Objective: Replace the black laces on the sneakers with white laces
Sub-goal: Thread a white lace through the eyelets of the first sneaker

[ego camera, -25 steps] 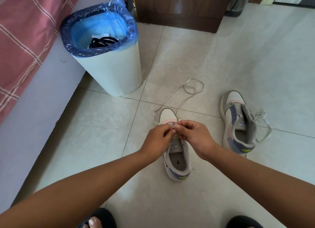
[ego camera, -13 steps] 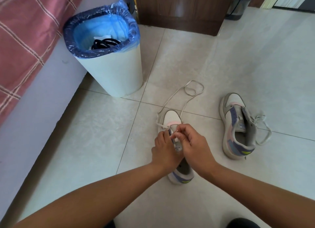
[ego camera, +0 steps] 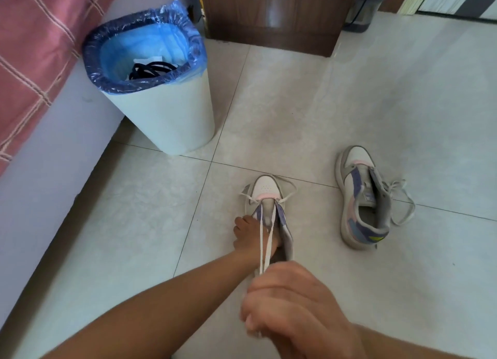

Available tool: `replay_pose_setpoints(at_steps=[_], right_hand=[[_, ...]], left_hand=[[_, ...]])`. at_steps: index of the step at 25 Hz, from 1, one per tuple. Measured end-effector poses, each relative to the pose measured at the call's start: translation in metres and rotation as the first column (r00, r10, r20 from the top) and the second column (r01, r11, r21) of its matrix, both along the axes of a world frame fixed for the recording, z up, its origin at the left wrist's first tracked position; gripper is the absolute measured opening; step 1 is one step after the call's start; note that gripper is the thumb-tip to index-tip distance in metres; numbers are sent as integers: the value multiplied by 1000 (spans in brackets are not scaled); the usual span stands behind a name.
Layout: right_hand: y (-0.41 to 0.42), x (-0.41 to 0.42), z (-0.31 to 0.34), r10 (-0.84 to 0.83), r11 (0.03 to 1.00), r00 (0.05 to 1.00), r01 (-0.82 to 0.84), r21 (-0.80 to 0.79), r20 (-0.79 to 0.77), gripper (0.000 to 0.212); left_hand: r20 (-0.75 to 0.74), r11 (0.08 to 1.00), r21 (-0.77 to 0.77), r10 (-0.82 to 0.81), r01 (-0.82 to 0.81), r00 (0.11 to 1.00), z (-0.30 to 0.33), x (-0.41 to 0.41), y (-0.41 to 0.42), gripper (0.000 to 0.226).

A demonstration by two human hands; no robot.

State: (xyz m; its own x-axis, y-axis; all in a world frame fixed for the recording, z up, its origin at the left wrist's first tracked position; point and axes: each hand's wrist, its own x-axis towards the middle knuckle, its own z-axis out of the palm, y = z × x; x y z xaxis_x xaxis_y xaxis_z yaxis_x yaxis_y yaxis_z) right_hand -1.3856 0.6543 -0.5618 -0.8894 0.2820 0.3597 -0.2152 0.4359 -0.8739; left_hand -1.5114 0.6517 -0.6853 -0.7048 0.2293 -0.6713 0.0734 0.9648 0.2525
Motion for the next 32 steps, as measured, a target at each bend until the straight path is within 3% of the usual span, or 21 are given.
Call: replay_pose_setpoints(at_steps=[1,3,4,6,7,8,9,10,11,12,13,15,17,18,19,21,22,23,25,29,32], right_hand=[[0,-1,1,-31,998,995,37,56,-95,17],[13,-2,7,-24,986,981,55,158,-192,13],[18,-2,6,-16,975,981,58,217,-192,14],[24,1,5,30,947,990,17,320,-140,17],[22,7,-1,51,942,995,-21,334,-83,18],[20,13,-5,45,972,999,-39,232,-22,19],[23,14,-5,-12,1000,998,12,1,54,23],[27,12,-6,-113,943,980,158,-294,165,31],[33,9,-13,-208,771,920,363,-524,332,37],[42,4,-23,-230,548,812,564,-618,537,39],[52,-3,-34,-117,379,706,682,-625,699,40],[67,-25,-50,253,216,624,708,-672,739,47],[75,-45,-60,418,98,613,703,-704,670,46],[78,-53,-63,429,115,602,703,-702,674,39],[81,-58,-66,422,166,582,704,-690,695,32],[86,-65,-67,375,261,562,699,-665,738,23],[88,-66,-67,345,280,564,702,-655,751,22],[88,-66,-68,321,291,562,707,-644,762,22],[85,-63,-64,304,321,541,717,-619,784,22],[76,-58,-56,336,325,544,699,-636,769,22],[80,-52,-58,334,360,529,693,-624,780,23]], left_hand=[[12,990,85,111,-112,994,2,-5,-1,43],[301,923,245,218,-296,928,25,-13,-13,38],[482,835,274,311,-478,819,46,-15,-18,39],[863,700,117,279,-704,421,84,-18,-25,54],[922,668,95,221,-739,318,94,-20,-25,57],[937,660,126,166,-741,308,104,-25,-22,51],[926,645,180,144,-743,349,111,-30,-17,40],[900,639,242,133,-730,414,120,-34,-13,32],[841,677,345,85,-650,535,123,-34,-12,29],[775,744,418,7,-521,632,131,-32,-15,29],[719,811,469,-122,-348,684,134,-25,-23,29],[662,857,514,-428,43,615,138,-6,-35,28],[618,727,466,-675,504,402,126,-7,-32,28],[606,654,416,-718,632,344,119,-18,-24,29],[613,651,356,-704,671,357,107,-34,-12,31],[470,733,220,-658,643,589,78,-76,15,28],[272,777,163,-628,608,729,62,-98,27,27],[78,810,129,-584,573,808,46,-115,39,27],[-86,825,107,-548,555,832,19,-131,50,27],[-26,751,81,-656,656,754,-20,-137,59,26],[36,753,116,-655,648,755,-25,-141,69,22]])
